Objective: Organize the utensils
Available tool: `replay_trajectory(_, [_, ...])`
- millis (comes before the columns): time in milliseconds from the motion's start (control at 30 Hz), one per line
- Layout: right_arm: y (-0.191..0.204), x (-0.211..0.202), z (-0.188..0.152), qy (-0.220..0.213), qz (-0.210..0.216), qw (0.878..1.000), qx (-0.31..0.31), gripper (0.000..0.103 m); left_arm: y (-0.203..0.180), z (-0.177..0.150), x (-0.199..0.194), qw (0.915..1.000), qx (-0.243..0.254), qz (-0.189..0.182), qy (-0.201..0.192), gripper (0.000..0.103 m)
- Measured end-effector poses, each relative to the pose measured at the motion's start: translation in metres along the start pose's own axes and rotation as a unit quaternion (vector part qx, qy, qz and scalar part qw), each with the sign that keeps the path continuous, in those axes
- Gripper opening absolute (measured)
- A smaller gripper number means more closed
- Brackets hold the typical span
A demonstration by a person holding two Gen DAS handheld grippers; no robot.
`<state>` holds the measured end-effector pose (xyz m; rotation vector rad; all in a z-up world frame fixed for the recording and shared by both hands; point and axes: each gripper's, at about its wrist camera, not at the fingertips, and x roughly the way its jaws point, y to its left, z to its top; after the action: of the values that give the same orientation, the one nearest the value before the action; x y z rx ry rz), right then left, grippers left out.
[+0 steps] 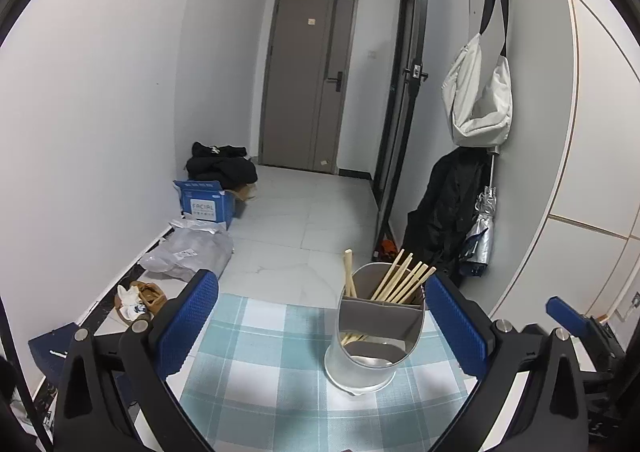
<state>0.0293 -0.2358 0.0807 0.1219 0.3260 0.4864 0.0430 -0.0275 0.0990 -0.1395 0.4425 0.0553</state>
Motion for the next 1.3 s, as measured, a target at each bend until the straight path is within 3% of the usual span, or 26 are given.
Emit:
replay_trajectory(333, [0.01,-0.023,-0.008,-0.024,0.011,1.0,-0.002,0.103,0.012,-0.016,-0.011,0.9997,-0.013,0.018,-0.012,0.102])
replay_trajectory(1300, [0.012,-0.036,-0.02,-0.019,-0.002,1.0,-0.01,0.103,0.011,-0.025,-0.019,0.9996,0.001,0.021,-0.019,0.102])
